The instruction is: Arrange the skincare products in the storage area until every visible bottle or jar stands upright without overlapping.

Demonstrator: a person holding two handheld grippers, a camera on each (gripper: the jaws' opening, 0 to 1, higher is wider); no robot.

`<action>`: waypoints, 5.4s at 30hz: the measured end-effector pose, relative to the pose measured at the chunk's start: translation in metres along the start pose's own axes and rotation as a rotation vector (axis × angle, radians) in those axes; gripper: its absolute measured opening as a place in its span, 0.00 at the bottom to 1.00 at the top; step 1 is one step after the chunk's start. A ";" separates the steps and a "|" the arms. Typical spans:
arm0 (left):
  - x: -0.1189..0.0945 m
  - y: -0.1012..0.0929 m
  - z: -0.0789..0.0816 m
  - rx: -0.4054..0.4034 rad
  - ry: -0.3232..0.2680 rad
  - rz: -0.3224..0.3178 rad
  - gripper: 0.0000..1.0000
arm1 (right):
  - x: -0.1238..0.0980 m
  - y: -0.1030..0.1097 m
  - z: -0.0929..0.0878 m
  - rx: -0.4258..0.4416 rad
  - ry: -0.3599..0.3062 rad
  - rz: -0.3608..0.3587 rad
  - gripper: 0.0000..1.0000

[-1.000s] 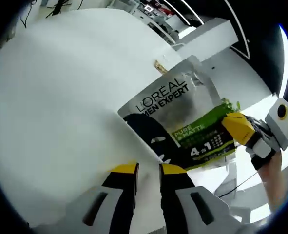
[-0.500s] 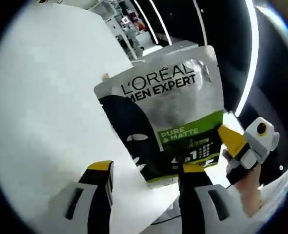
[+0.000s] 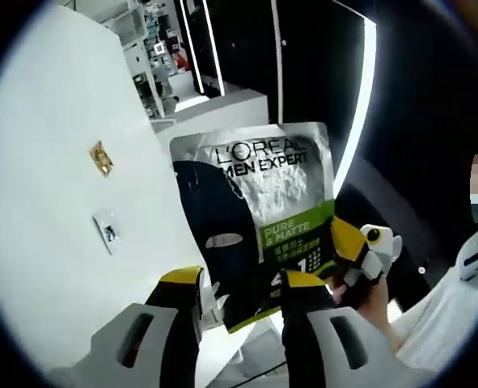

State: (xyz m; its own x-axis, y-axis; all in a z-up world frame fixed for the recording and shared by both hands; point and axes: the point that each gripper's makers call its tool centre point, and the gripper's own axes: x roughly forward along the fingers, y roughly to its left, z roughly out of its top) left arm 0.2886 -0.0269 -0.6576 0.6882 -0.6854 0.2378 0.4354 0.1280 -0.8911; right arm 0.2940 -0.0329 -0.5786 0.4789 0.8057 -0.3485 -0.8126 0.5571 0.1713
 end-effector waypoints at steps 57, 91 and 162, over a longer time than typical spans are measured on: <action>-0.009 -0.142 -0.031 0.425 0.454 -0.160 0.25 | -0.114 0.072 -0.005 0.422 -0.331 0.553 0.01; 0.001 -0.080 -0.083 0.144 0.265 0.104 0.01 | -0.117 0.020 -0.073 0.323 -0.194 0.351 0.38; 0.003 0.097 -0.120 0.177 0.492 0.465 0.00 | -0.149 -0.068 -0.155 0.064 0.042 -0.251 1.00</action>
State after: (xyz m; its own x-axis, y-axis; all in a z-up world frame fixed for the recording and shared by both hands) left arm 0.2635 -0.1029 -0.7898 0.5019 -0.7707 -0.3926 0.2763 0.5730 -0.7716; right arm 0.2268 -0.2217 -0.6813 0.6474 0.6326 -0.4251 -0.6467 0.7511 0.1327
